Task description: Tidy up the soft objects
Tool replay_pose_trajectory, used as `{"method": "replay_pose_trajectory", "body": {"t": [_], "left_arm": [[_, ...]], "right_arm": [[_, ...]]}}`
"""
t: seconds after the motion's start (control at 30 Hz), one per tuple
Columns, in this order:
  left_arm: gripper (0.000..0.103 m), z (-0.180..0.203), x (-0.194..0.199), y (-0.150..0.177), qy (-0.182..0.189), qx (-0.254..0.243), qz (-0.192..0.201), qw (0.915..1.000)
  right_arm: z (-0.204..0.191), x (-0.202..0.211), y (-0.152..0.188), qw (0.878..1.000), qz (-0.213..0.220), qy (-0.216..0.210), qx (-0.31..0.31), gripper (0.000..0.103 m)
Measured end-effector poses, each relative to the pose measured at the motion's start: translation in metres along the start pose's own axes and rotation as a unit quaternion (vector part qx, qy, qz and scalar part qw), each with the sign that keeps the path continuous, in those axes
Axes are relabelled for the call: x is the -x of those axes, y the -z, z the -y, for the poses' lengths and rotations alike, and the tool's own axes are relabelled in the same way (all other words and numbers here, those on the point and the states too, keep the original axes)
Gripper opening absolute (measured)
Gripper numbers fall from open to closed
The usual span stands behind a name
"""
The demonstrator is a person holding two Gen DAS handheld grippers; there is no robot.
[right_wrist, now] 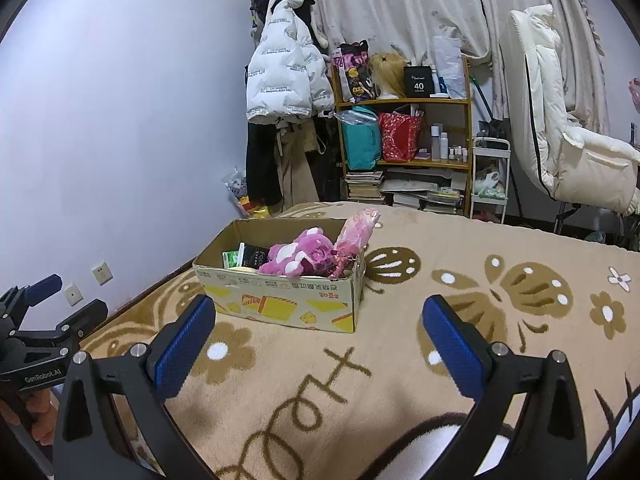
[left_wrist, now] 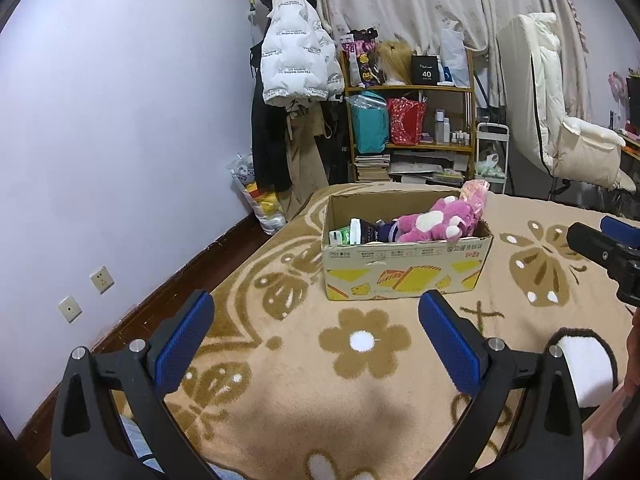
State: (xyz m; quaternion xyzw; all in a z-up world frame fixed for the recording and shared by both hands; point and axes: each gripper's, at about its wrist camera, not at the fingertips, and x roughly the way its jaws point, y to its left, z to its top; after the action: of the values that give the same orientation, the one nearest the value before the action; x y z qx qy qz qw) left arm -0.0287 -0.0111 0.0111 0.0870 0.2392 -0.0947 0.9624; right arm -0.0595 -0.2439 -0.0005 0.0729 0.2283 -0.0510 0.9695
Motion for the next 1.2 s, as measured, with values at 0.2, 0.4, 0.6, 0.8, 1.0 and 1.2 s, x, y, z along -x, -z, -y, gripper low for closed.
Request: {"method": "replay_pose_trajectory", "body": {"t": [0.2,0.4,0.6,0.8,1.0,1.2], "left_arm": [[0.101,0.0023,-0.0028,0.001,0.002,-0.004,-0.005,1.0],[0.101,0.0048,-0.0014,0.0021,-0.003,-0.005,-0.003,1.0],[0.101,0.0044,-0.0014,0.0028,-0.004,-0.007,-0.002,1.0],[0.101,0.0039,-0.0019,0.0026,-0.002,-0.01,-0.003,0.9999],[0.101,0.005,-0.001,0.0025,-0.001,-0.012,-0.002,0.9999],[0.101,0.006,-0.0009,0.0025,0.001,-0.014,-0.003,0.9999]], "right_arm": [[0.0001,0.0009,0.0009,1.0,-0.001,0.003,0.001,0.103],[-0.0007,0.0011,0.0009,1.0,-0.001,0.001,0.0,0.103],[-0.0026,0.0,0.0022,1.0,-0.003,0.004,-0.002,0.103],[-0.0028,-0.0007,0.0029,1.0,-0.004,0.005,-0.002,0.103],[-0.0007,-0.0002,0.0028,1.0,0.001,0.009,-0.004,0.103],[0.0,0.0,0.0036,1.0,-0.002,0.009,-0.002,0.103]]}}
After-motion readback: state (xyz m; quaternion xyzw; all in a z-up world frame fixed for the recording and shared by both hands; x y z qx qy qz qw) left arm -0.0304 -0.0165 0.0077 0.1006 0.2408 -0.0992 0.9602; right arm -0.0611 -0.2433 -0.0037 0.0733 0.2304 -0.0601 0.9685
